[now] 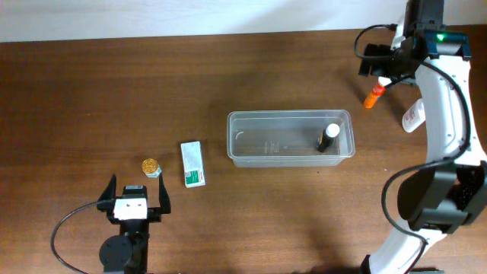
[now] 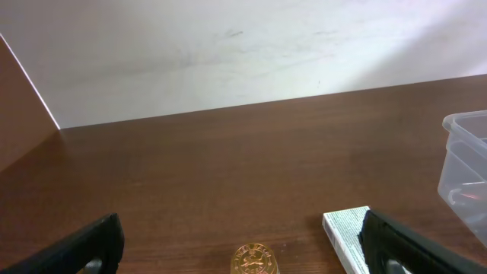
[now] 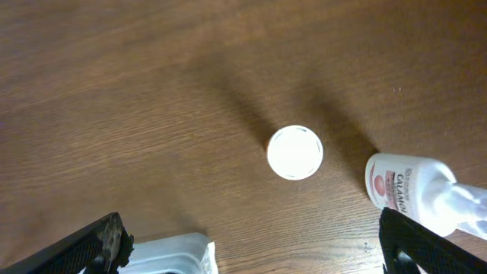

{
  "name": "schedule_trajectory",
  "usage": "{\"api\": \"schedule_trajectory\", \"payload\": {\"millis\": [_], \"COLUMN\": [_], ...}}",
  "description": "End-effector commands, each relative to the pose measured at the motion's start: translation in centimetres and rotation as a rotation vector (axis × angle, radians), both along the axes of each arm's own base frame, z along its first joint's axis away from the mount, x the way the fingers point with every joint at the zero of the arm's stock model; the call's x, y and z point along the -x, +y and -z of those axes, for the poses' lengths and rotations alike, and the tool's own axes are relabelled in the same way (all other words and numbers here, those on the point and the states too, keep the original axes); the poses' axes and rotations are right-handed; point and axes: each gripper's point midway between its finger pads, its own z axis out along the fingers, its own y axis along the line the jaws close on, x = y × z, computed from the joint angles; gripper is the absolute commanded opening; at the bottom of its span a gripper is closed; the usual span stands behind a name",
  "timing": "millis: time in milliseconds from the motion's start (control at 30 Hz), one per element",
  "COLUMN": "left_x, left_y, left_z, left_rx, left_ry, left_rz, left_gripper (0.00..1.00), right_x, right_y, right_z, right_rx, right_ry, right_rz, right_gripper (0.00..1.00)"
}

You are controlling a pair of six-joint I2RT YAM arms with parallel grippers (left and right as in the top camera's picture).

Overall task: Pack container
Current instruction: 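Move the right gripper to the orange tube and grasp it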

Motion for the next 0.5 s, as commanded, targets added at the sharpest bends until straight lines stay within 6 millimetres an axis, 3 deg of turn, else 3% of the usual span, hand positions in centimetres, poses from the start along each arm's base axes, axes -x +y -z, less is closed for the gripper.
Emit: {"api": "schedule_trajectory", "payload": {"millis": [0, 200, 400, 467], "left_x": [0.0, 0.0, 0.0, 0.0], "left_y": [-0.1, -0.1, -0.1, -0.1], "left_z": [0.0, 0.0, 0.0, 0.0], "left_rx": [-0.012, -0.012, -0.012, -0.012], "left_ry": [-0.002, -0.002, -0.002, -0.002], "left_rz": [0.008, 0.008, 0.008, 0.008], "left_gripper": [0.99, 0.99, 0.99, 0.99], "right_x": [-0.6, -1.4, -2.4, -2.4], "right_y": [-1.4, -1.8, -2.1, -2.1], "right_z": [2.0, 4.4, 5.7, 6.3], "right_rx": [-0.048, -0.048, -0.045, -0.047], "right_ry": [0.028, 0.054, 0.048, 0.061], "right_rz": [0.073, 0.074, 0.069, 0.069], "right_gripper": [0.99, 0.98, 0.79, 0.78]}}
